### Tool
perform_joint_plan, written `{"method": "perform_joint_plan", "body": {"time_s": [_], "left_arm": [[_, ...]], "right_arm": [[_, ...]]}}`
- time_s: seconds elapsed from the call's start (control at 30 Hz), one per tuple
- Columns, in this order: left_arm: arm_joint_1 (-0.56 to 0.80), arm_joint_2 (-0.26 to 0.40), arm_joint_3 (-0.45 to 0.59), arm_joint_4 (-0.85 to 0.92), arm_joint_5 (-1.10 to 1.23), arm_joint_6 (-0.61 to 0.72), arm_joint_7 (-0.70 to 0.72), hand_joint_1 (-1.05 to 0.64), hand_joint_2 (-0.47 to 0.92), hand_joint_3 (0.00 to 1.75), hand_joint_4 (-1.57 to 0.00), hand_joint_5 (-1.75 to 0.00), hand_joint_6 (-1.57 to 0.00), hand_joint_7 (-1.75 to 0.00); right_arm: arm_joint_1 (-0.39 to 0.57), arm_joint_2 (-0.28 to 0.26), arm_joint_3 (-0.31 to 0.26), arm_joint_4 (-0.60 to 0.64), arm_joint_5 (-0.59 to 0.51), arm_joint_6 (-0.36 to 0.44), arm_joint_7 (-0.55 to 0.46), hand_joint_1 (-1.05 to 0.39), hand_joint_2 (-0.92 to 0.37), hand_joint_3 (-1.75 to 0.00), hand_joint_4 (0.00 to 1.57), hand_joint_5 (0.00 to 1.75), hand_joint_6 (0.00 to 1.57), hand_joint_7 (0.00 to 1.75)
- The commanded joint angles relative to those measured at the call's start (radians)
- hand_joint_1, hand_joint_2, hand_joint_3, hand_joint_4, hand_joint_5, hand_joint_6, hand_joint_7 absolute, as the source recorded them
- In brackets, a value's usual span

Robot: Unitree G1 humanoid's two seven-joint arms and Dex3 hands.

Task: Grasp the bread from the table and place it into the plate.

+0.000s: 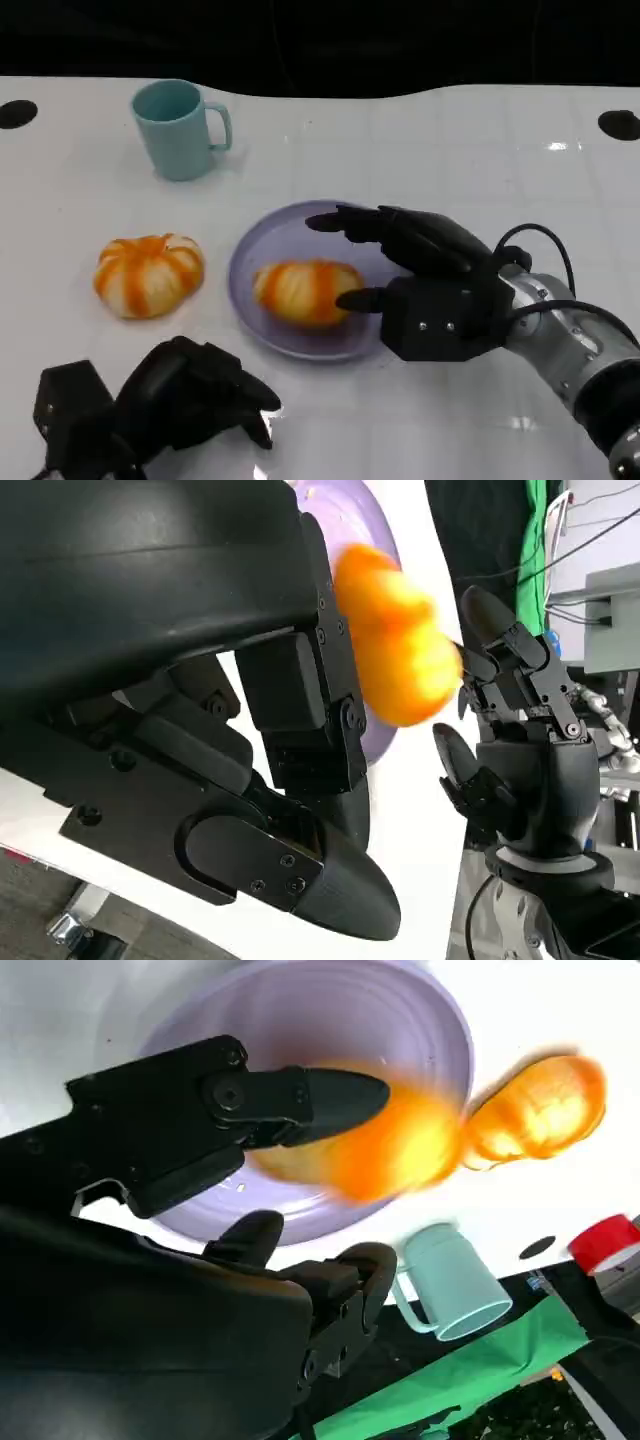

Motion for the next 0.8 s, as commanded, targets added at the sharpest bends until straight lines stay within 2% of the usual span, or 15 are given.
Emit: {"method": "perform_joint_plan", "body": {"time_s": [0.03, 0.17, 0.4, 0.43, 0.67, 0.8], "left_arm": [[0.008, 0.012, 0.003, 0.006, -0.006, -0.005, -0.005, -1.05, 0.85, 0.00, -1.26, -0.89, -1.56, -0.05], [0.006, 0.011, 0.005, 0.011, -0.013, -0.006, -0.014, -1.05, 0.85, 0.00, -1.25, -0.88, -1.55, -0.05], [0.004, 0.010, 0.005, 0.017, -0.009, -0.023, -0.009, -1.05, 0.86, 0.00, -1.26, -0.87, -1.55, -0.04], [0.003, 0.008, 0.006, 0.016, -0.012, -0.016, -0.010, -1.05, 0.86, 0.00, -1.26, -0.87, -1.56, -0.04], [0.001, 0.011, 0.005, 0.016, -0.011, -0.010, -0.010, -1.05, 0.85, 0.00, -1.27, -0.86, -1.56, -0.04], [0.002, 0.013, 0.004, 0.010, -0.011, -0.009, -0.013, -1.05, 0.86, 0.01, -1.26, -0.85, -1.56, -0.04]], "right_arm": [[0.032, -0.038, -0.010, -0.077, 0.024, 0.037, 0.063, -0.83, -0.92, -0.43, 0.01, 0.59, 0.13, 0.16], [0.057, -0.056, -0.009, -0.139, 0.026, 0.070, 0.104, -0.85, -0.92, -0.46, 0.00, 0.50, 0.12, 0.11], [0.107, -0.081, -0.015, -0.234, 0.035, 0.097, 0.135, -0.88, -0.92, -0.48, 0.00, 0.48, 0.11, 0.09], [0.134, -0.092, -0.029, -0.267, 0.056, 0.081, 0.138, -0.88, -0.92, -0.48, 0.00, 0.48, 0.11, 0.09], [0.282, -0.131, -0.095, -0.450, 0.154, 0.028, 0.144, -0.78, -0.92, -0.44, 0.15, 0.58, 0.28, 0.15], [0.360, -0.136, -0.126, -0.539, 0.205, 0.025, 0.147, -0.70, -0.92, -0.38, 0.25, 0.87, 0.45, 0.21]]}}
